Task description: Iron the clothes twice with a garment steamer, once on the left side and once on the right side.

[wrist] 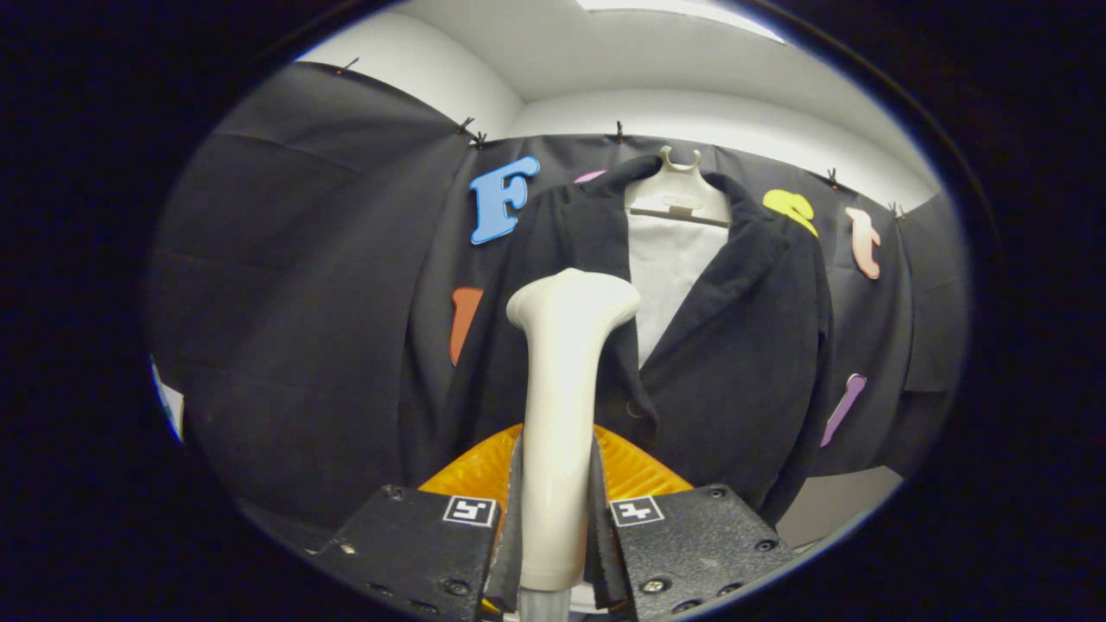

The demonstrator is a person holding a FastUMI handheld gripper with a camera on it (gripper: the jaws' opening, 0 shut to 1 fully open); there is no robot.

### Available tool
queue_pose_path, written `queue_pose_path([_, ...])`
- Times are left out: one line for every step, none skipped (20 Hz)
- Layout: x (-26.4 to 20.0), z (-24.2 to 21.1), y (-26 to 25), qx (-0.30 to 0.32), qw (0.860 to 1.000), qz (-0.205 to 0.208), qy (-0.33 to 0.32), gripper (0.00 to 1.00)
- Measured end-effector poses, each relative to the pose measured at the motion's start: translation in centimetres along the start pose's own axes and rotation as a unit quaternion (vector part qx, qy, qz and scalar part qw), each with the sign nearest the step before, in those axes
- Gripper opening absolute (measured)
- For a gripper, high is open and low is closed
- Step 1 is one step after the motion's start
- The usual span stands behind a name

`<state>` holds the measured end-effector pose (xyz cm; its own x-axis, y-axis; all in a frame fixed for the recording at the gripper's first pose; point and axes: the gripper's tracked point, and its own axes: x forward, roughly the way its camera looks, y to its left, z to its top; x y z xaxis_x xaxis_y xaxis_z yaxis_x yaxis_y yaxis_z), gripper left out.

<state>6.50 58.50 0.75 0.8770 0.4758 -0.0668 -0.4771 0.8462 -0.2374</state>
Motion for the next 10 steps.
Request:
queue_pose_path([-0.2, -0.7, 0.1, -0.003, 1.0, 0.0, 0.007, 0.34])
queue_pose_path([-0.4, -1.2, 0.2, -0.004, 1.0, 0.001, 0.013, 0.34])
queue_pose_path([-0.5, -1.9, 0.2, -0.004, 1.0, 0.004, 0.019, 0.35])
queue_pose_path([-0.7, -2.6, 0.4, -0.004, 1.0, 0.006, 0.026, 0.35])
queue_pose_path([-0.9, -3.3, 0.6, -0.005, 0.999, 0.009, 0.033, 0.35])
queue_pose_path([-1.1, -4.1, 0.7, -0.006, 0.999, 0.011, 0.04, 0.35])
queue_pose_path([-1.3, -4.8, 0.8, -0.008, 0.999, 0.013, 0.048, 0.35])
queue_pose_path([-1.6, -5.6, 0.9, -0.009, 0.998, 0.015, 0.055, 0.35])
queue_pose_path([-1.8, -6.5, 1.0, -0.009, 0.998, 0.017, 0.064, 0.35])
queue_pose_path([-2.1, -7.4, 1.0, -0.008, 0.997, 0.019, 0.073, 0.35])
